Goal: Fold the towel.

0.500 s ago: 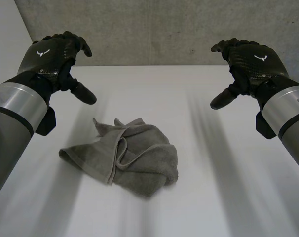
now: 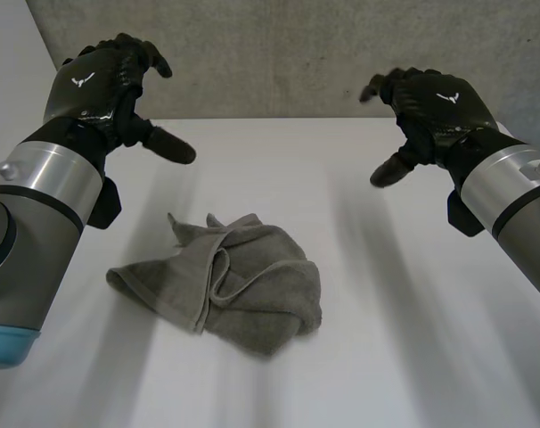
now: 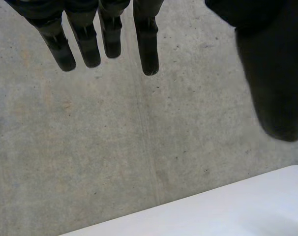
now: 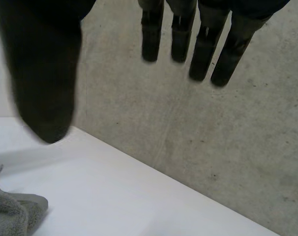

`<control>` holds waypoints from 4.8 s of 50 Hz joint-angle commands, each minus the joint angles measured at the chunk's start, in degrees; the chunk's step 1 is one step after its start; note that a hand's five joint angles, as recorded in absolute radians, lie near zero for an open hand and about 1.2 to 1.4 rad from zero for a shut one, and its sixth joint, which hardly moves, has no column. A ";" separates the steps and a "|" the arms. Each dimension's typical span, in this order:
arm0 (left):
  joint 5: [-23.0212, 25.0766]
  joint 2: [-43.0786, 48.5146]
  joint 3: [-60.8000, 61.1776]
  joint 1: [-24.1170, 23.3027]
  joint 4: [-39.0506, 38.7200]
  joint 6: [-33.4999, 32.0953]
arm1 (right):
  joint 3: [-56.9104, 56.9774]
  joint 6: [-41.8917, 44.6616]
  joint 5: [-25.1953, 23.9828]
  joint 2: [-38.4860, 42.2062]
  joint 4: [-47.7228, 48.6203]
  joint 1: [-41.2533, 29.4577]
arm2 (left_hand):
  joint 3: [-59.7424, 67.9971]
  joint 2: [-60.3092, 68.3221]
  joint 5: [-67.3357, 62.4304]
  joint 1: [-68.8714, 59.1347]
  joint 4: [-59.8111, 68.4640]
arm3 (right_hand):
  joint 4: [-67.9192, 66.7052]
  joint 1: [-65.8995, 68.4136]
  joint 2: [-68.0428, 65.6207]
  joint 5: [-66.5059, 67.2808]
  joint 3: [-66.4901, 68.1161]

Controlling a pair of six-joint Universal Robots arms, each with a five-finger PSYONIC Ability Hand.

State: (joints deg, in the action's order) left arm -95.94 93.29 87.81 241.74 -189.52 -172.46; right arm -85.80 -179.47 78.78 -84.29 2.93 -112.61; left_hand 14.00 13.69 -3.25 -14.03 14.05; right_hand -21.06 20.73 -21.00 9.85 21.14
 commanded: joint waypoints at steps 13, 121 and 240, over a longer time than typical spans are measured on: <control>5.33 11.39 -3.35 0.04 2.23 -0.25 | -0.15 0.26 -1.26 2.90 -0.03 0.20 | -3.95 -3.64 3.20 3.98 -4.00 | 10.81 -10.48 10.75 -9.60 -10.88; 9.02 37.50 -34.95 -0.31 14.89 -18.88 | 35.65 -18.19 -18.41 39.20 -11.46 -5.69 | 66.00 66.31 -66.75 -65.97 65.95 | -58.94 59.27 -59.00 60.15 58.86; 21.85 9.90 6.06 14.37 6.89 -22.04 | 63.40 5.88 -19.10 60.21 -40.11 -12.19 | 66.00 66.31 -66.75 -65.97 65.95 | -38.51 38.84 -38.57 39.72 38.43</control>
State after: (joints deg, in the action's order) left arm -74.09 103.17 95.57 255.40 -182.66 -193.79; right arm -18.95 -176.30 61.72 -22.25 -35.66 -123.93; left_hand 76.06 76.45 -64.73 -72.41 77.59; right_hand -36.16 36.07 -36.11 26.26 35.97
